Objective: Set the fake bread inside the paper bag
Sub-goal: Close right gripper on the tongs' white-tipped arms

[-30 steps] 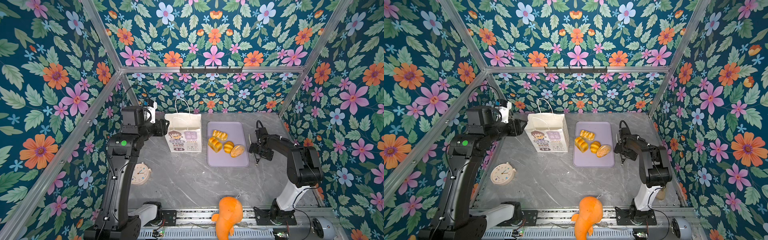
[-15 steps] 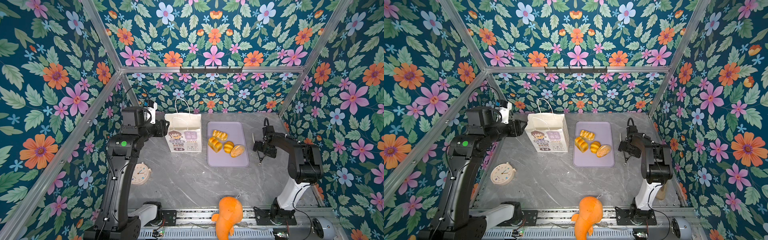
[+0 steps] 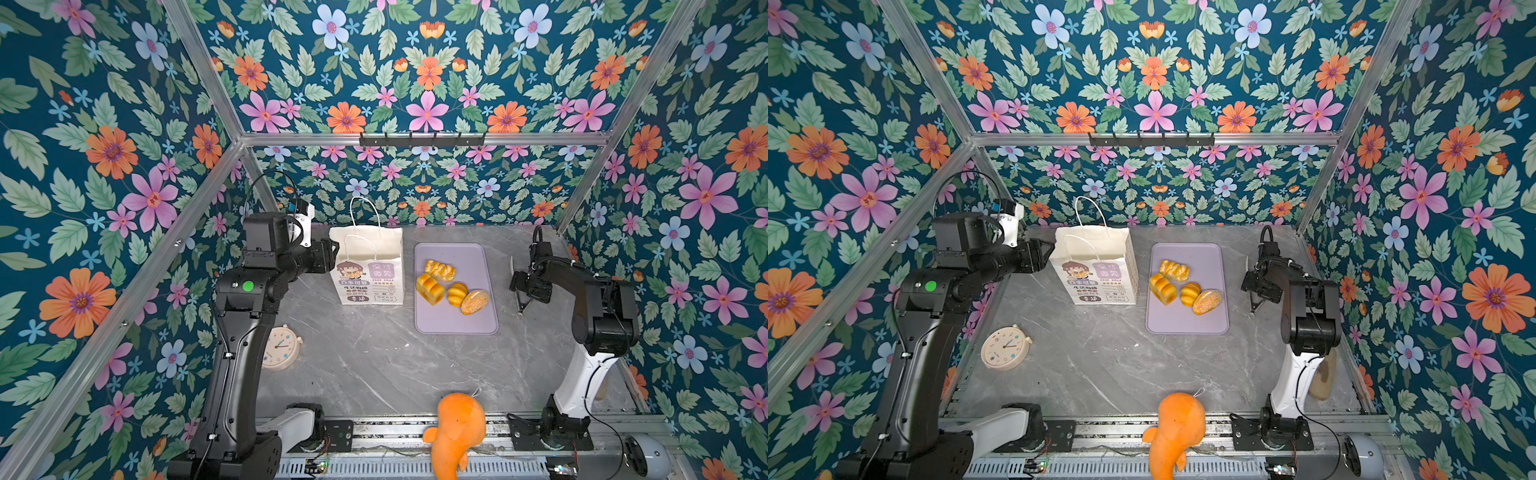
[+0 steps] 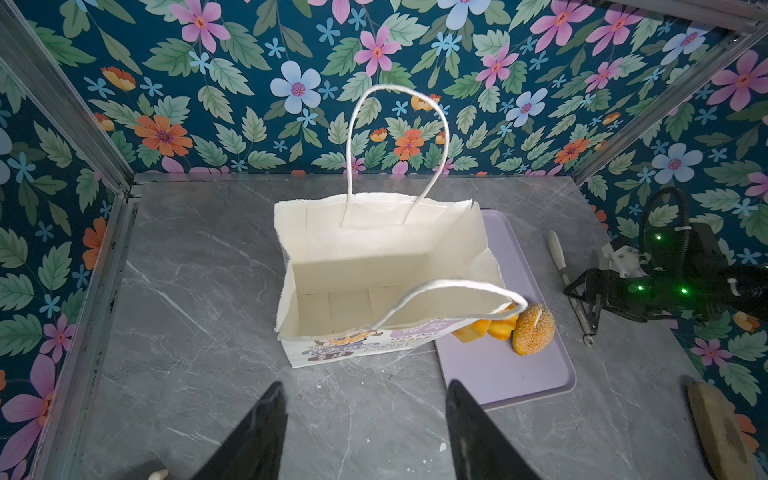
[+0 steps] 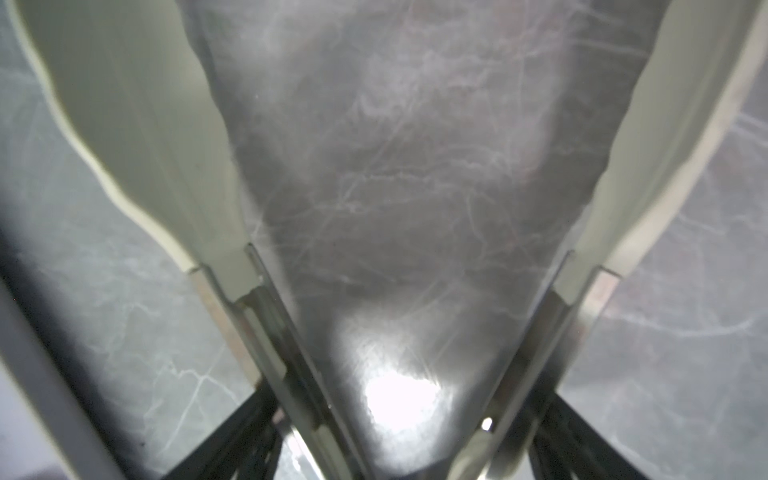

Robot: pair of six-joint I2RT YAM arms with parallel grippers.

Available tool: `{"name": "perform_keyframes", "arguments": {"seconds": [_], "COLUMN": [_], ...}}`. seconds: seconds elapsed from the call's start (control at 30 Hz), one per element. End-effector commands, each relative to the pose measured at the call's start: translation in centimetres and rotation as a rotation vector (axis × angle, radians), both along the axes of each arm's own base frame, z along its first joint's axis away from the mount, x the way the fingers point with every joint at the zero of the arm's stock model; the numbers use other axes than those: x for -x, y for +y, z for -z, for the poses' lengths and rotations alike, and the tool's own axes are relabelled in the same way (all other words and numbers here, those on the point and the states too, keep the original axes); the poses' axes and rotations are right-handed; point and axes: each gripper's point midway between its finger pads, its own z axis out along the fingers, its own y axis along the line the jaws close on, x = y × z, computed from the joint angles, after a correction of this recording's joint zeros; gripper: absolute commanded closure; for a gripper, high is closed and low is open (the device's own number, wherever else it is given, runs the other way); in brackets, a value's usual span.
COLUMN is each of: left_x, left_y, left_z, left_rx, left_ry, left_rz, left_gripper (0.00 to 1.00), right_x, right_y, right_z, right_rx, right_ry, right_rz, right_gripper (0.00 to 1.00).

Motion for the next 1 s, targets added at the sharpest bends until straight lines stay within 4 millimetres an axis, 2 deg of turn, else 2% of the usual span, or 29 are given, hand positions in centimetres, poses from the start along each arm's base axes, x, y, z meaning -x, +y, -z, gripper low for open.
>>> {"name": "perform_keyframes", "arguments": {"seconds": [0.0,0.33,0.5,0.67,0.97], "left_x": [0.0,0.1,0.2,0.2,0.5], "left_y": [-0.1,-0.4,-0.6,-0.6,-0.8], "left_z": [-0.4,-1.0,-1.2,-1.3,-1.4], "left_rx": [0.009,0.031,0.038,0.046,0.055], "left_ry": [-0.011,-0.021,-0.024,-0.025,-0.028], "left_rz": [0.005,0.012,0.019,0.020,0.026], "left_gripper": [0.38,0.38,0.38,0.38,0.38], "right_x": [-0.4,0.9,1.3,1.5,1.2], "right_y": [0.2,0.2,0.2,0.4,0.9], "right_z": [0.2,2.7,2.7,2.6,0.6], "right_rx": [-0.012,-0.020,-0.017,-0.029,-0.051], "right_ry": [-0.003,0.073,0.078,0.069,0.010], "right_rz": [-0.018,-0.003,-0.001,-0.006,-0.021], "right_gripper": [0.21,0.35,0.43,0.57,0.65]}}
